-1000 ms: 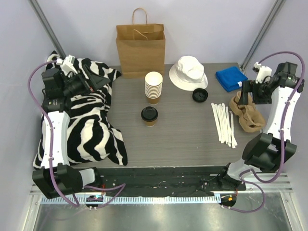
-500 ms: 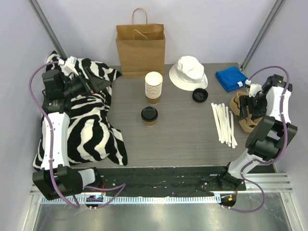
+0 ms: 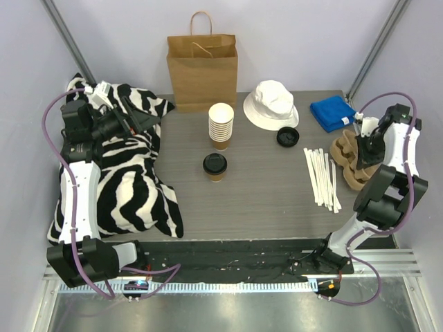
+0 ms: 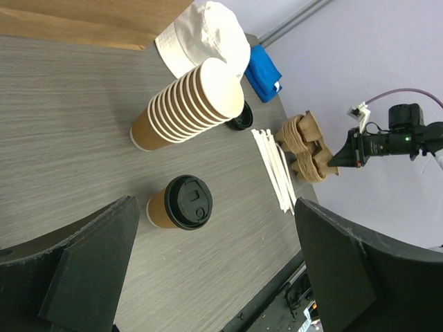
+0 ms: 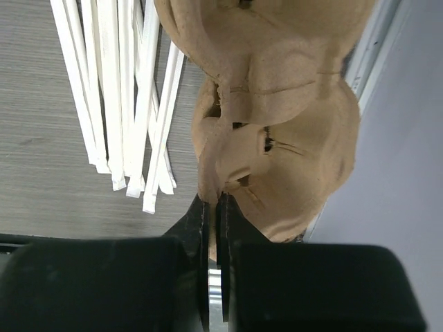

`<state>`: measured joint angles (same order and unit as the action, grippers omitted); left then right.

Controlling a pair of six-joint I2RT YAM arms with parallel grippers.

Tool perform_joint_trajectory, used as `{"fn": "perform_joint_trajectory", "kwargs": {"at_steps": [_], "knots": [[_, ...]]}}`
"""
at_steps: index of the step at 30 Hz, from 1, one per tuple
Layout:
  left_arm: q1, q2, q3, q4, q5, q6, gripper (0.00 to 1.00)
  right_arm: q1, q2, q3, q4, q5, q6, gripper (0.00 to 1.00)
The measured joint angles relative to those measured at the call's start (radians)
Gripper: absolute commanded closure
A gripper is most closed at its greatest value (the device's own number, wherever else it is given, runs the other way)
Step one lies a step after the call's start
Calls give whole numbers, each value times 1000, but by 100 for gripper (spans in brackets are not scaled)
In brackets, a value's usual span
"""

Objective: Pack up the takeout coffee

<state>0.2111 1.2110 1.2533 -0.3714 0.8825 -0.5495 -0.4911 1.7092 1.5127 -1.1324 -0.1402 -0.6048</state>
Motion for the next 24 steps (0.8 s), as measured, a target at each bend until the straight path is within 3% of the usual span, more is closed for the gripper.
{"fn": "perform_joint_trajectory", "kwargs": {"at_steps": [6, 9, 12, 17, 24], "knots": [[0, 11, 33, -22, -8, 10, 0, 8, -95, 94, -48, -50, -31, 99], [0, 19, 78, -53, -21, 31, 0, 80, -201, 121, -55, -77, -41, 99], [0, 19, 113, -77, -27, 48, 0, 229, -299, 122, -57, -101, -39, 99], [-16, 17, 140, -109, -32, 64, 2, 599, -409, 89, 5, -85, 15, 99], [-153, -14, 86, -168, -57, 85, 5, 1020, -452, -42, 121, 49, 42, 99]]}}
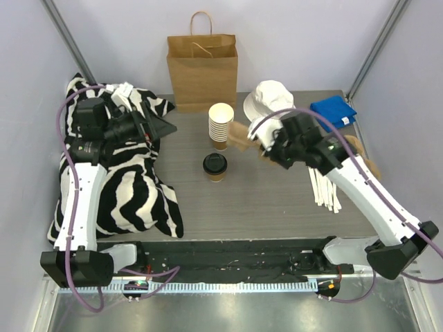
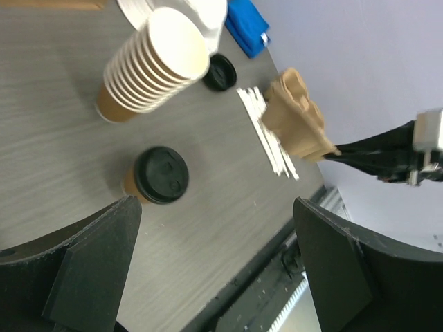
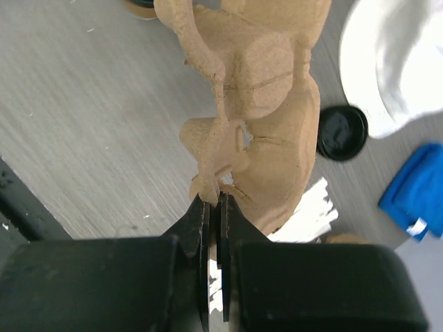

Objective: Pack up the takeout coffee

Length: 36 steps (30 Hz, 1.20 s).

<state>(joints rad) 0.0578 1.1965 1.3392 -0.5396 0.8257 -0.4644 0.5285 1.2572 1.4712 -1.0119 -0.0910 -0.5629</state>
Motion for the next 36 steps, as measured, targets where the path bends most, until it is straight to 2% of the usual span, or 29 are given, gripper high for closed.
{"fn": "perform_joint_trajectory", "kwargs": {"at_steps": [2, 6, 11, 17, 22, 25, 29, 32, 36], "knots": [[-50, -15, -25, -11, -5, 3, 6, 135, 0, -40, 25, 66, -6, 99], [-112, -23, -63, -31, -6, 26, 6, 304, 4, -76, 39, 122, -14, 99], [-77, -19, -82, -42, -13, 5, 5, 480, 16, -163, 80, 164, -10, 99], [74, 50, -39, -21, -35, -55, 3, 575, 132, -275, 194, 181, -5, 99], [79, 115, 84, -73, -138, -7, 0, 586, 278, -316, 315, 271, 57, 98], [79, 123, 138, -72, -215, 11, 0, 605, 341, -320, 372, 312, 103, 89], [79, 179, 227, -40, -325, 21, 0, 646, 374, -338, 423, 363, 149, 53], [79, 259, 290, 13, -383, 10, 0, 661, 389, -338, 443, 383, 174, 36], [75, 390, 380, 78, -422, -19, 0, 661, 388, -337, 446, 376, 185, 28]]}}
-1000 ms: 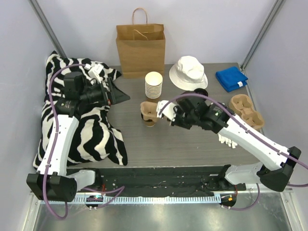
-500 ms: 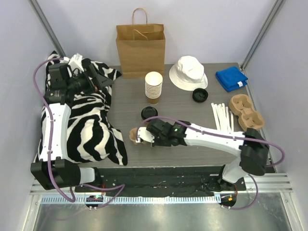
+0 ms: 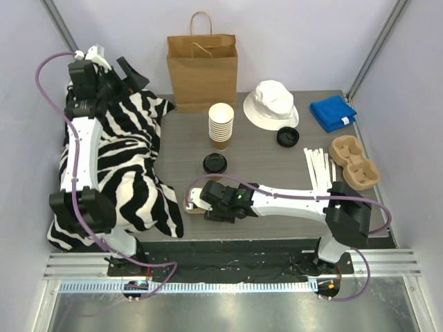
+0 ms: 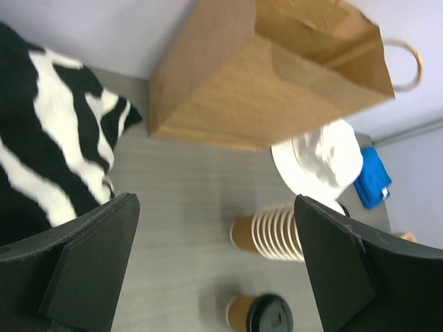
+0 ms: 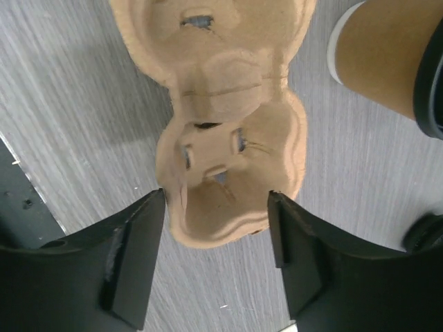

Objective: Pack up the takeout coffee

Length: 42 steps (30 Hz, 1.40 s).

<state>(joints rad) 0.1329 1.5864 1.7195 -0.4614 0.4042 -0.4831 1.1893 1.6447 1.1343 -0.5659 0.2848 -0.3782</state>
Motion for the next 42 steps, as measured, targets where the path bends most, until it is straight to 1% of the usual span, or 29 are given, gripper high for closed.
{"fn": "perform_joint_trajectory", "kwargs": {"at_steps": [1, 2, 5, 7, 9, 11, 13, 16, 19, 21, 26, 30, 32, 34, 35, 38, 40, 41, 42], "knots": [[-2, 37, 31, 12, -8, -9, 0, -1, -1, 3, -6, -10, 2, 27], [-5, 75, 62, 27, -14, -16, 0, -2, -4, 8, -16, -25, 4, 24], [-18, 188, 176, 75, -27, -35, 0, -4, -40, 31, -59, -86, 7, 23], [-30, 237, 219, 122, -32, -42, 0, -15, -88, 68, -95, -141, 7, 23], [-48, 281, 266, 159, -34, -43, 0, -34, -127, 118, -121, -206, 8, 20], [-70, 335, 343, 177, -35, -39, 0, -90, -158, 190, -135, -278, 14, 18], [-94, 391, 425, 198, -40, -31, 1, -186, -167, 275, -139, -338, 29, 18], [-128, 462, 512, 222, -60, -10, 3, -334, -159, 393, -141, -382, 66, 18], [-156, 525, 573, 238, -95, 14, 7, -456, -140, 474, -147, -413, 105, 18], [-173, 562, 595, 243, -127, 26, 10, -524, -130, 506, -154, -436, 137, 18], [-187, 659, 649, 246, -200, 45, 19, -618, -126, 514, -188, -470, 192, 18], [-185, 703, 653, 240, -224, 60, 30, -650, -126, 514, -207, -482, 208, 18], [-185, 707, 655, 240, -225, 71, 33, -665, -126, 514, -217, -487, 213, 18], [-185, 709, 675, 227, -225, 86, 44, -681, -126, 514, -224, -491, 217, 18], [-185, 709, 686, 219, -226, 94, 55, -687, -126, 514, -227, -491, 218, 18], [-186, 709, 705, 202, -229, 115, 69, -710, -126, 516, -233, -493, 222, 18], [-186, 709, 706, 200, -227, 121, 75, -723, -126, 522, -237, -493, 223, 18], [-186, 709, 705, 198, -224, 124, 82, -729, -126, 526, -237, -493, 224, 18], [-186, 709, 705, 196, -220, 126, 85, -734, -126, 529, -237, -493, 223, 18]]}}
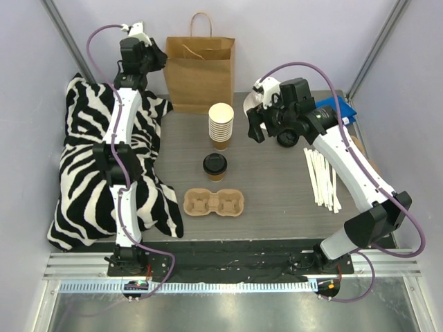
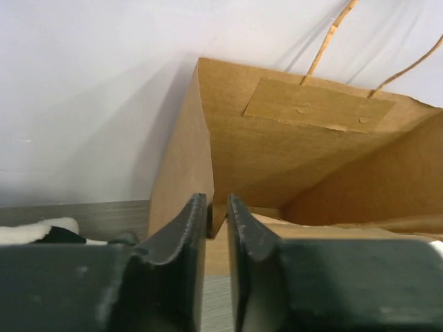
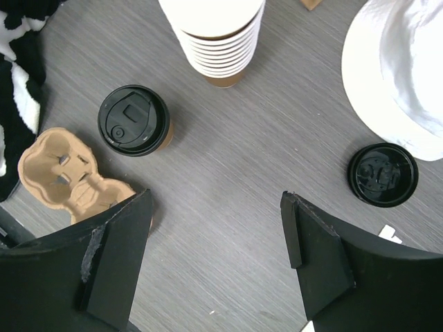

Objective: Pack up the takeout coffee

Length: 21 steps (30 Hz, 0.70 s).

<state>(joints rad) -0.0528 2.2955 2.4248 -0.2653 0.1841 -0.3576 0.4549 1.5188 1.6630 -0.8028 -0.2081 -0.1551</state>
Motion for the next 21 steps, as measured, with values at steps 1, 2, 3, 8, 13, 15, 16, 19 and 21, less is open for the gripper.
{"fn": "perform_joint_trajectory", "kwargs": {"at_steps": [1, 2, 3, 8, 13, 15, 16, 19, 21], "knots": [[0, 0, 0, -1, 2, -1, 89, -4, -1, 2, 0, 0, 0, 18], [0, 0, 0, 0, 3, -3, 97, -8, -2, 2, 0, 0, 0, 18], [0, 0, 0, 0, 5, -2, 100, -12, -2, 2, 0, 0, 0, 18], [2, 0, -6, 15, 29, -35, 100, -36, -8, 2, 0, 5, 0, 18], [3, -11, -55, 99, 69, -142, 100, -71, -32, 2, -1, 13, 0, 18], [3, -11, -56, 134, 74, -195, 100, -86, -43, 2, -1, 18, 1, 18], [3, -11, -56, 159, 74, -221, 100, -93, -50, 2, -1, 21, 1, 18], [0, -12, -56, 241, 74, -298, 100, -109, -71, 0, -1, 30, 1, 18], [-5, -12, -50, 278, 74, -333, 100, -117, -84, -2, 0, 35, 1, 18]]}}
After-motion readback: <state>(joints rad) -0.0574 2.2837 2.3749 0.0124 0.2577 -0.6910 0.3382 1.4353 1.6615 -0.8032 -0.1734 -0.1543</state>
